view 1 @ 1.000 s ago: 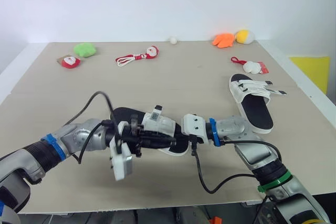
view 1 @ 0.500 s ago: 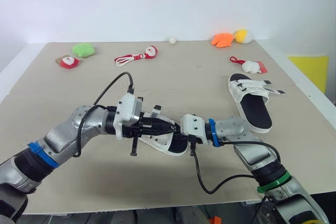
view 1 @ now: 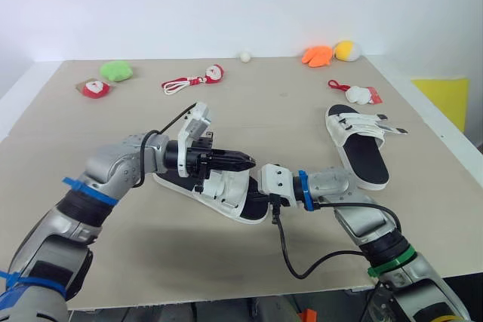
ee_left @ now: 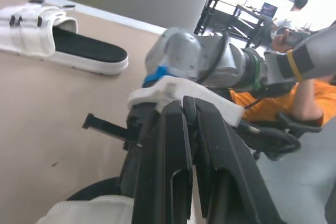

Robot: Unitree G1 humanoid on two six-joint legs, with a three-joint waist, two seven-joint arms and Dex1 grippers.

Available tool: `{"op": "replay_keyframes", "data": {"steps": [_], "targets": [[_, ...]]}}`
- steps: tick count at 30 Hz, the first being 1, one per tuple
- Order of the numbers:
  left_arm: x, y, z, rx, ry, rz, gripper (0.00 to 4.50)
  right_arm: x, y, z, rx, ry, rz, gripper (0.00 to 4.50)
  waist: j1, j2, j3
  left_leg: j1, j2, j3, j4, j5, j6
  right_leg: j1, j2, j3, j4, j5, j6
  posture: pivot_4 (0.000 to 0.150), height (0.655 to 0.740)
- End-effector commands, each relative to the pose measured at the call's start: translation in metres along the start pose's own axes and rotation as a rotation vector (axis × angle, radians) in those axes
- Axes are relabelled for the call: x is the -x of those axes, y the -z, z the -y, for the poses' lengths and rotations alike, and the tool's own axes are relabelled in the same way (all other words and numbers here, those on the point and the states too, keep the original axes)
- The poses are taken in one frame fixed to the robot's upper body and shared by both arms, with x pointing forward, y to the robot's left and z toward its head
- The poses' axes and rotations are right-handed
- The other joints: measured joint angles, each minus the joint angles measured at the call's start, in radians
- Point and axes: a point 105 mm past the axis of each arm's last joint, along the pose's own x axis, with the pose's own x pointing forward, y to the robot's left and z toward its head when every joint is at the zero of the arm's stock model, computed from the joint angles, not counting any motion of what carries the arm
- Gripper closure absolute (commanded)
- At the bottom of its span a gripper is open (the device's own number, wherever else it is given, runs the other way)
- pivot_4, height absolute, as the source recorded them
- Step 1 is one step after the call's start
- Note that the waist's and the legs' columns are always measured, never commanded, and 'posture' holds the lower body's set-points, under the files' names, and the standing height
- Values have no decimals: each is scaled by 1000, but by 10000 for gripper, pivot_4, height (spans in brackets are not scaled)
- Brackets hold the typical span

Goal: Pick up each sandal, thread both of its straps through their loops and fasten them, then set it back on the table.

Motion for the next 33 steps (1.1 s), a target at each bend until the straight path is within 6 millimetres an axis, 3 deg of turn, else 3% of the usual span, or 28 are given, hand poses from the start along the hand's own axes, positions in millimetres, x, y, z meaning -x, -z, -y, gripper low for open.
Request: {"op": "replay_keyframes", "data": {"steps": [1, 6, 16, 26, 33], "targets": [[1, -11, -12, -74, -14, -42, 44086, -9, 39, -20, -78, -58, -141, 45000, -2, 0, 0, 0, 0, 0, 0, 0, 0, 0, 0, 0, 0, 0, 0, 1500, 7400], [-1, 5, -27, -67, -39, -138, 44086, -9, 41, -19, -11, -50, -177, 45000, -7, 0, 0, 0, 0, -1, -1, 0, 0, 0, 0, 0, 0, 0, 0, 1500, 7400], [-9, 11, -40, 25, -107, -96, 44086, -6, 43, -19, 32, -40, -200, 45000, -12, 0, 0, 0, -1, -5, 1, 0, 0, 1, 1, 0, 0, 0, 0, 1500, 7400], [-6, -13, -46, 91, -134, 21, 44086, -6, 44, -20, 31, -48, -204, 45000, -12, 0, 0, 0, -2, -7, 1, 0, 0, 2, 2, 0, 0, 0, 0, 1500, 7400], [0, -16, -51, 52, -162, -54, 44086, -6, 45, -20, 38, -52, -213, 45000, -16, -1, 1, -1, -2, -8, 2, 0, 0, 2, 2, 0, 0, 0, 0, 1500, 7400]]}}
